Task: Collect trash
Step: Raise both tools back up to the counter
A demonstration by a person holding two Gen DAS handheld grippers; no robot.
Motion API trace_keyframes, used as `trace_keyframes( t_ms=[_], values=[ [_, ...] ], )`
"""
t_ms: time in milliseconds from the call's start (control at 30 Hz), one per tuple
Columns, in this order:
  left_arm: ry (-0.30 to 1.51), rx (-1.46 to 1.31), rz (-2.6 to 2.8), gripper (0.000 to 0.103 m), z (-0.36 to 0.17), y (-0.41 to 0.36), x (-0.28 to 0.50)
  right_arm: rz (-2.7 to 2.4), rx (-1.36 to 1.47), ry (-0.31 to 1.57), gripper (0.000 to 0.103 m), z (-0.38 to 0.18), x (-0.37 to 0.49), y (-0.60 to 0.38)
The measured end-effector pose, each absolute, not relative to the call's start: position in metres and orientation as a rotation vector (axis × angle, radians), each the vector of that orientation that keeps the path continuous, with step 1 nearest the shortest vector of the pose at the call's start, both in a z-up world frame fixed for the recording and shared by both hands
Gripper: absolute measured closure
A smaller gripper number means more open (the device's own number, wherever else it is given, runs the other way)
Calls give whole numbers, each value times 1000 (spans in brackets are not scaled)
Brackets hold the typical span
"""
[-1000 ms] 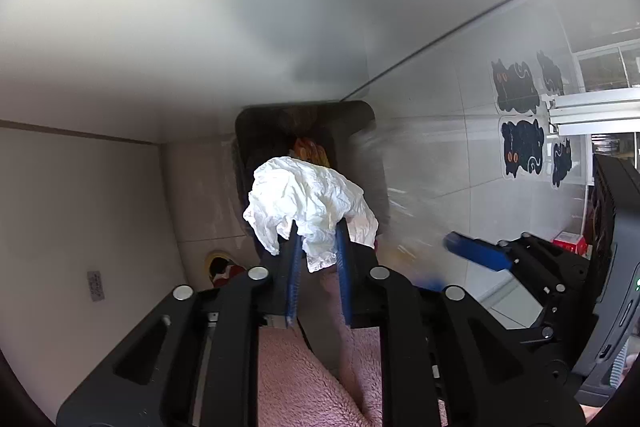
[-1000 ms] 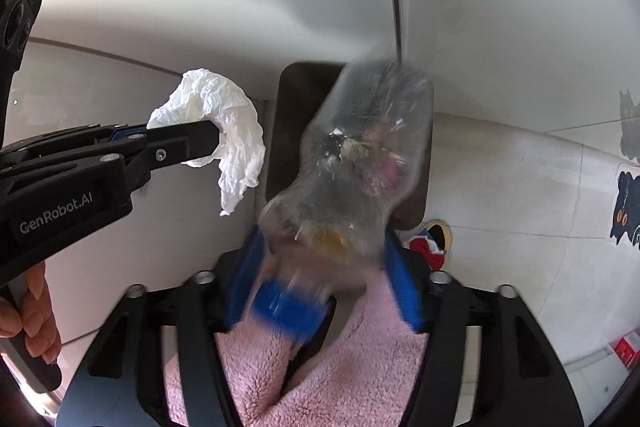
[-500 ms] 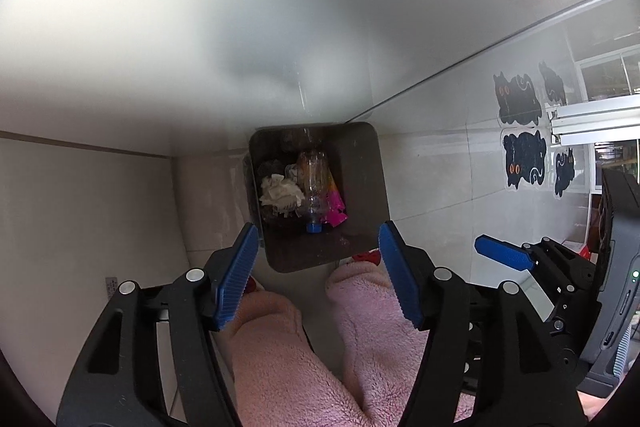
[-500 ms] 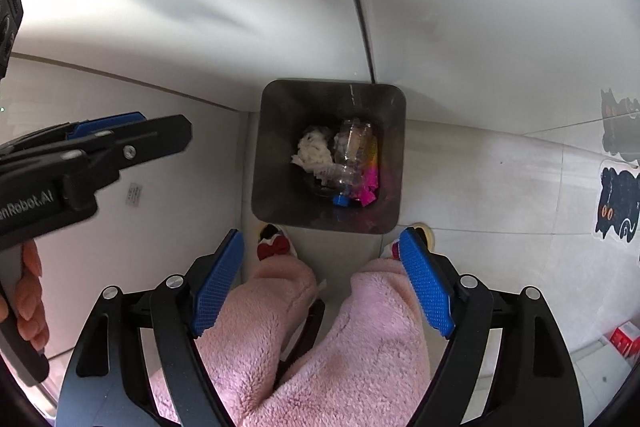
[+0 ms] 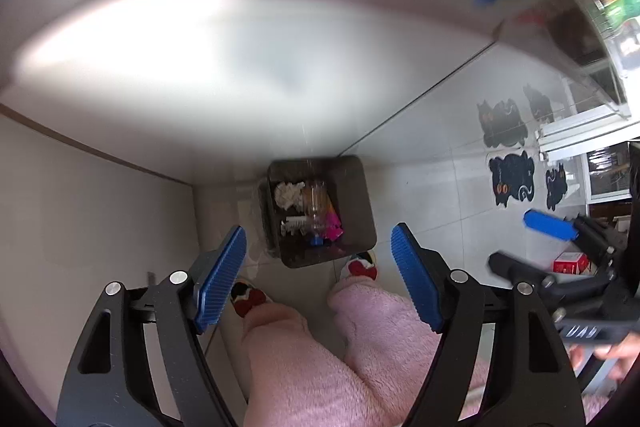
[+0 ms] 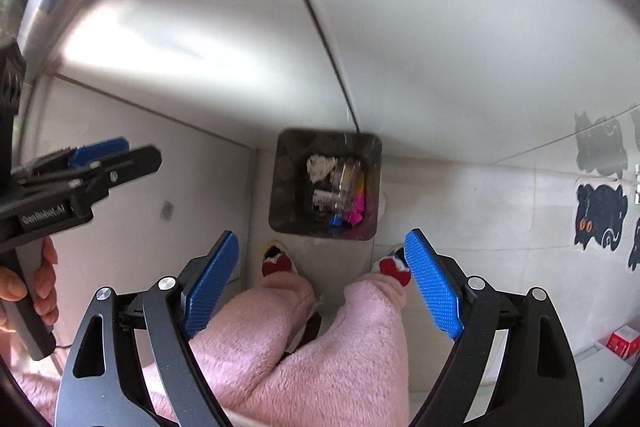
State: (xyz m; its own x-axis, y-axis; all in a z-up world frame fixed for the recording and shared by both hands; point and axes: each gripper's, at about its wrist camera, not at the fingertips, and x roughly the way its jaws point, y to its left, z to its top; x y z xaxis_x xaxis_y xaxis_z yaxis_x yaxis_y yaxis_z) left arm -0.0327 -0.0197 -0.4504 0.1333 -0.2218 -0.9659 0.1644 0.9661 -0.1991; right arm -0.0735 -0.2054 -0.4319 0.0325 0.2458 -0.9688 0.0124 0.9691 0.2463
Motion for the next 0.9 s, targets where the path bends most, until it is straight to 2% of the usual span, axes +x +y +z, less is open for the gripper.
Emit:
trace_keyframes(
  t_ms=[167,333,600,900],
  values=[
    [1319,-49,-278,29,-393,-8,-41,175,214,1440,17,-370,-65,-212],
    [1221,-16,-266,18,-338,-2,-36,191,204,1334,16,-309,-46,-215],
    [1066,24,-278,12,-268,-4,5,174,247,1204,15,-255,11,-226],
    [1019,87,-278,10,-261,-10,71,127,259,1146,15,-242,94,-239]
  ],
)
